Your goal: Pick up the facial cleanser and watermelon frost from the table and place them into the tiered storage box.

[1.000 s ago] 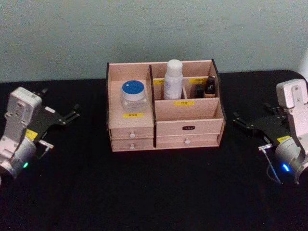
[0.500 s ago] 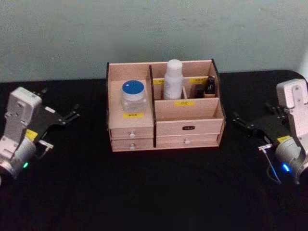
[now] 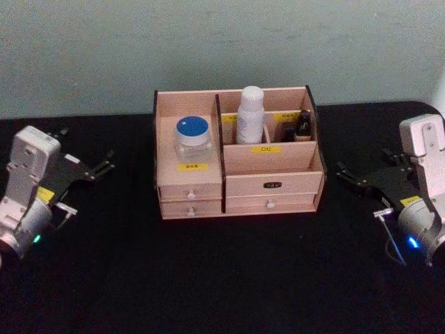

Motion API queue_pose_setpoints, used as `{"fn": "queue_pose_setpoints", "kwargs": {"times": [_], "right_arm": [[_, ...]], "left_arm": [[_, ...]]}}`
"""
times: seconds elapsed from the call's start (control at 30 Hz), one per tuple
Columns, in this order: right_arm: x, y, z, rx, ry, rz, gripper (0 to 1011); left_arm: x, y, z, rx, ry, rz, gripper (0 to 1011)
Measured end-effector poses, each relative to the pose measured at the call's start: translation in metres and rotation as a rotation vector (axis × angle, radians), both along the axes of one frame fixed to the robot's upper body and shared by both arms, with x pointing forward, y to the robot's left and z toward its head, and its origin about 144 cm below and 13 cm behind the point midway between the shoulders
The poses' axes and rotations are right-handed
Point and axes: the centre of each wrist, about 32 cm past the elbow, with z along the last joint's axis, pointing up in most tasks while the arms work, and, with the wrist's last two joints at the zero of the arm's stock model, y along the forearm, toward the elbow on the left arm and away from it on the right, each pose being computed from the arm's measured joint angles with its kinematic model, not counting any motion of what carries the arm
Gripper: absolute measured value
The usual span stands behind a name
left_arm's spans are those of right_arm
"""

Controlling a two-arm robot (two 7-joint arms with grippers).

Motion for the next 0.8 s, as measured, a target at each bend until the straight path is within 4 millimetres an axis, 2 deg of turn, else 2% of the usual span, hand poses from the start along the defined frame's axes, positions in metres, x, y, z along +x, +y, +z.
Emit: {"fn": "queue_pose_setpoints", "kwargs": {"times": [0.8], "right_arm": [[0.0,0.0,0.0,0.0,0.0,0.0,1000]], "left_arm": [[0.0,0.0,0.0,0.0,0.0,0.0,1001]]}}
